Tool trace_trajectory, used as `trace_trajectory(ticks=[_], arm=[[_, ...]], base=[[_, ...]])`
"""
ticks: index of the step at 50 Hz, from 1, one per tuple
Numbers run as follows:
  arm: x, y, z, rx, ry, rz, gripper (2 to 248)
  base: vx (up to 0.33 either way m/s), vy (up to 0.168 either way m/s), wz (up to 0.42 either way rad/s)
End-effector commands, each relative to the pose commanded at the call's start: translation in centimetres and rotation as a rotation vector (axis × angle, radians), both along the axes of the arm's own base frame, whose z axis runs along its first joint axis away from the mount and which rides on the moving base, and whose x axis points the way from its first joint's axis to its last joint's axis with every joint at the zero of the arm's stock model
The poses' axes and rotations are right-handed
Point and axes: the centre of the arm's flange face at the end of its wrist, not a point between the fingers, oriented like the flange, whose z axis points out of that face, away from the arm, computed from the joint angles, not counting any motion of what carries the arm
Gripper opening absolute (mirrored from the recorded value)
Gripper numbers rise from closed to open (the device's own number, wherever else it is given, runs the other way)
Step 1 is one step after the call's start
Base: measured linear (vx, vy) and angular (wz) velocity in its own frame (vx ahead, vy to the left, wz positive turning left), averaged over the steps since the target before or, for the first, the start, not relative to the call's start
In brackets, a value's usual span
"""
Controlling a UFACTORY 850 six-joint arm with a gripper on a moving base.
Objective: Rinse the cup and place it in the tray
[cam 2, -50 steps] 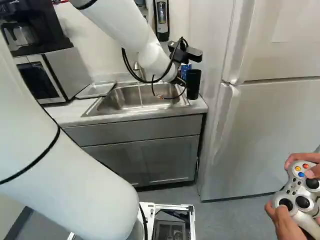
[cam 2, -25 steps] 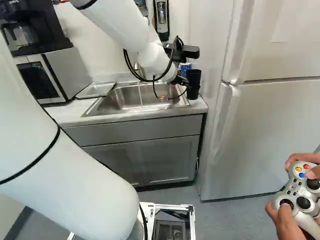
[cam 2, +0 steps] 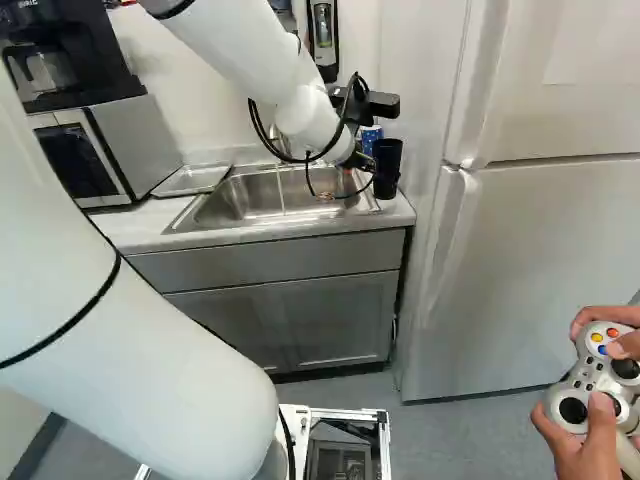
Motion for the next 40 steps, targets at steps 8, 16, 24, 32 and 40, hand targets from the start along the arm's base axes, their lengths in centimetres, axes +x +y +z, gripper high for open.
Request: trace_trajectory(ticks=[8, 16, 24, 32, 40], arm=[[0.0, -0.3, 0.0, -0.003, -0.001, -0.008, 247], [0.1, -1.0, 0.1, -0.012, -0.004, -0.030, 247], [0.1, -1.4, 0.2, -0.030, -0.012, -0.051, 247], [0.1, -1.7, 0.4, -0.054, -0.021, -0.075, 247], [0.0, -1.8, 0.5, -0.077, -0.031, -0.094, 247]], base=[[0.000, 0.000, 0.000], [0.000, 0.000, 0.000], [0.000, 0.000, 0.000], [0.000, 0.000, 0.000], [0.000, 0.000, 0.000]])
